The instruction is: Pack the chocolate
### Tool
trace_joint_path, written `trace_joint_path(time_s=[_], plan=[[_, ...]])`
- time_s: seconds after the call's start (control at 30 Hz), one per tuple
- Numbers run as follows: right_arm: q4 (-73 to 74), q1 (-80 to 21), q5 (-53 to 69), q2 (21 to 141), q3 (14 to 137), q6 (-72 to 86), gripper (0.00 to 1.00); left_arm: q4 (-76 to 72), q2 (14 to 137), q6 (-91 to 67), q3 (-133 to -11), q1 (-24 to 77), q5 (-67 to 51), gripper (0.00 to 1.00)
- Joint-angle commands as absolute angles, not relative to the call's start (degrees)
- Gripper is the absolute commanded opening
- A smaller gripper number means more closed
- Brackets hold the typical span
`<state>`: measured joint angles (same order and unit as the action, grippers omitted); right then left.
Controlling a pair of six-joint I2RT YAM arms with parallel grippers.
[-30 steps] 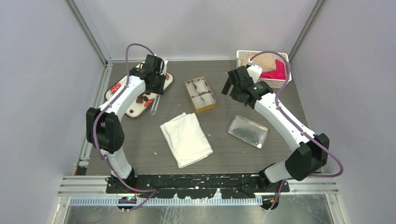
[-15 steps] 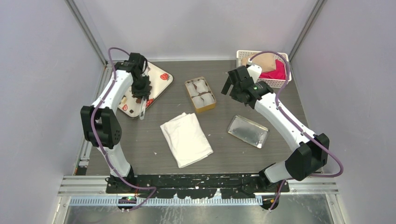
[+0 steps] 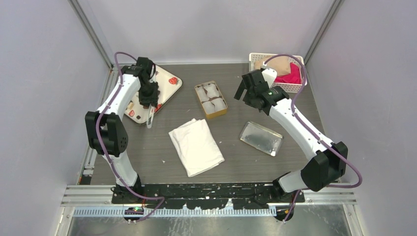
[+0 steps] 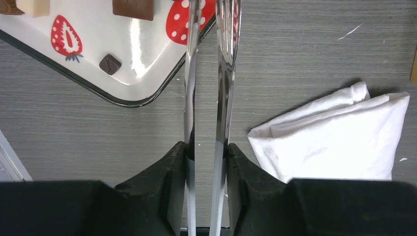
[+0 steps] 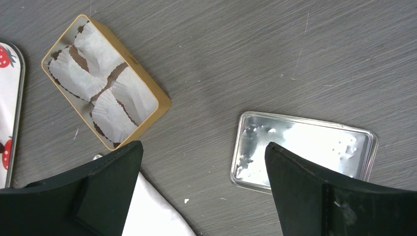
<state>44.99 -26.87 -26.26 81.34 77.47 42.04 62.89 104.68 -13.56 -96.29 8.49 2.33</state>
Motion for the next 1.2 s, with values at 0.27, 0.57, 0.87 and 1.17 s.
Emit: trace_joint_path(time_s=[0.27,0.57,0.87,1.17], plan=[[42.5,-26.4,-24.9,79.3,77.4,41.0,0.99,50.1,98.9,-10.1,-83.5,14.8,2.4,0.16],[42.8,-26.3,-24.5,78.1,75.9,41.2,0.99,32.7,98.9,-9.2,-71.9,15.4,-3.6,0.20],[43.6,-26.4,-24.4,77.6,75.5,41.4,0.99,31.4,108.4,-0.5,-76.6,16.1,-6.0,0.25],[44.1,-26.3,-25.4,77.1,75.4,41.4,0.99,28.0,109.8,-0.6,-74.0,19.7,-4.5,0.38]])
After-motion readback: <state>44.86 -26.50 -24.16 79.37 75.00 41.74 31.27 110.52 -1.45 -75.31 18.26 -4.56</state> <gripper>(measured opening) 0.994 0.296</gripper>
